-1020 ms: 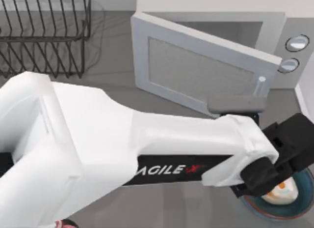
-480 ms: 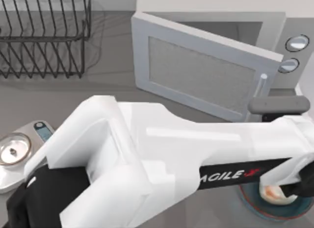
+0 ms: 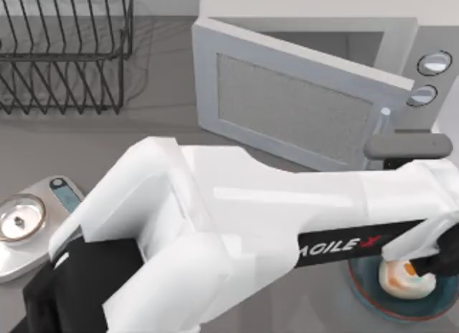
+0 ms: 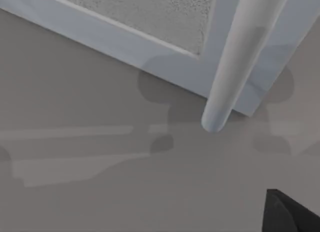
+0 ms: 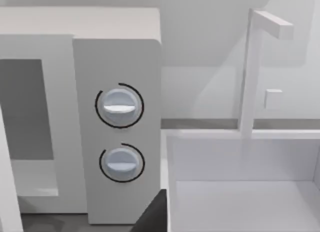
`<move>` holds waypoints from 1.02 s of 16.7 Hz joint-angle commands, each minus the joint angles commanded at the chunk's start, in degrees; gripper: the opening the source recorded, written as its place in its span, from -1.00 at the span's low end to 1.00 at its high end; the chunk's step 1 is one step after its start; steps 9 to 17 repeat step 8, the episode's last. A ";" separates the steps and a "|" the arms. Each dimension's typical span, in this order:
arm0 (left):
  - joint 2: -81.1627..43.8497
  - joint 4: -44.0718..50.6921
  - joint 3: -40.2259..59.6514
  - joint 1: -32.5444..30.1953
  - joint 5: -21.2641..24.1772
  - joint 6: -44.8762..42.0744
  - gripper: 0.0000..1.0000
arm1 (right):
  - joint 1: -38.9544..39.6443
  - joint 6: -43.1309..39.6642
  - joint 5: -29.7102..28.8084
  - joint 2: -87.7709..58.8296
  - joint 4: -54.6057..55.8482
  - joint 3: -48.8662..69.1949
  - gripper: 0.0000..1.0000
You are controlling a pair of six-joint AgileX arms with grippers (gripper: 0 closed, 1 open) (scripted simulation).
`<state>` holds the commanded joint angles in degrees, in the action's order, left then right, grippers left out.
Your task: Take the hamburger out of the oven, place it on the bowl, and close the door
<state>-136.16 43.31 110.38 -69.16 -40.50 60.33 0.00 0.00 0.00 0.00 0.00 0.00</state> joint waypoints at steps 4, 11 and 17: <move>-5.80 -1.21 9.60 5.43 2.30 -6.53 -1.00 | 0.00 0.00 0.00 0.00 0.00 0.00 1.00; -8.77 -1.97 13.76 8.60 3.66 -10.27 -1.00 | 0.00 0.00 0.00 0.00 0.00 0.00 1.00; -8.77 -1.97 13.76 8.60 3.66 -10.27 -1.00 | 0.00 0.00 0.00 0.00 0.00 0.00 1.00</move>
